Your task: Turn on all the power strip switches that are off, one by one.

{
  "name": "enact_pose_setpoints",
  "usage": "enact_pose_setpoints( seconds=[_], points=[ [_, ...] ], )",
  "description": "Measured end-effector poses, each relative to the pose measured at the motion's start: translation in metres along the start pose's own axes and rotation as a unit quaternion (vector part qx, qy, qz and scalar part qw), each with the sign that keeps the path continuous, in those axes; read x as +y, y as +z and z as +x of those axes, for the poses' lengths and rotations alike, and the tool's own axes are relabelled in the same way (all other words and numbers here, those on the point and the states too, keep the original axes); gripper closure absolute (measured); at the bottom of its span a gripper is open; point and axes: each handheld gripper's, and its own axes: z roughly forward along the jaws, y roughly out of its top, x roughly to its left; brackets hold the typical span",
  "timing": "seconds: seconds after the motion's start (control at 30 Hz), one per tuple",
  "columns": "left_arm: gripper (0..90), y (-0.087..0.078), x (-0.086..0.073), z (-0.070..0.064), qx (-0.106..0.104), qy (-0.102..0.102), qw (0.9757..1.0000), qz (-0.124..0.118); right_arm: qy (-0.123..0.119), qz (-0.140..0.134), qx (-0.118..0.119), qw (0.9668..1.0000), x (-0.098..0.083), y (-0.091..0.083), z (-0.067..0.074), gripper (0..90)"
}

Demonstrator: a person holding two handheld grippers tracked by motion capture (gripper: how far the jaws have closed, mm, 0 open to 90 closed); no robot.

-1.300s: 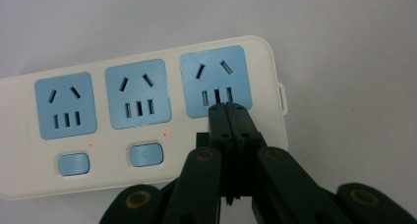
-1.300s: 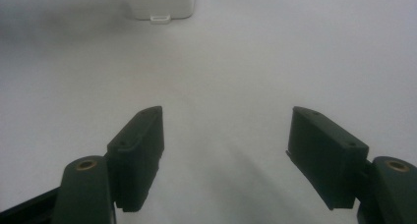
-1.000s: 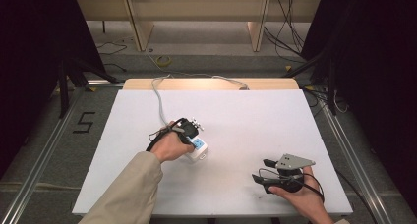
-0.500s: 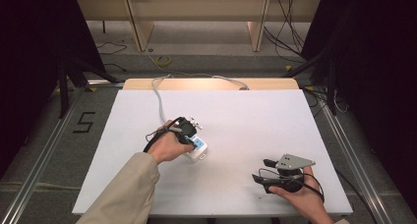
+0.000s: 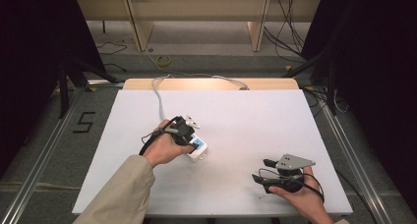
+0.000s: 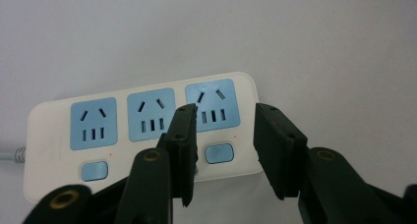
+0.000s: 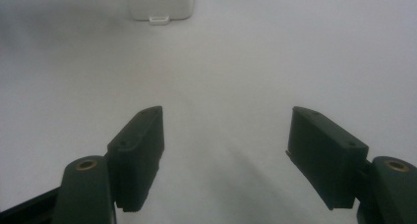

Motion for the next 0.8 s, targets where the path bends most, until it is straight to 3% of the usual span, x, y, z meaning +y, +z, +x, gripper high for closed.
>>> enact_pose_setpoints(
  seconds=[0.3,0.47,0.8],
  points=[
    [45.0,-0.013,-0.011,-0.002,0.000,0.008,0.9991,-0.040,-0.001,-0.001,0.001,1.0000,0.000,0.000,0.000,30.6],
    [37.6,-0.020,-0.019,-0.002,0.008,0.000,0.9982,-0.059,0.000,-0.002,0.001,1.0000,0.000,0.000,0.001,30.6],
    [31.1,-0.029,-0.046,-0.001,0.033,-0.008,0.9936,-0.107,0.001,-0.002,0.002,1.0000,0.000,0.001,0.001,30.6]
  ],
)
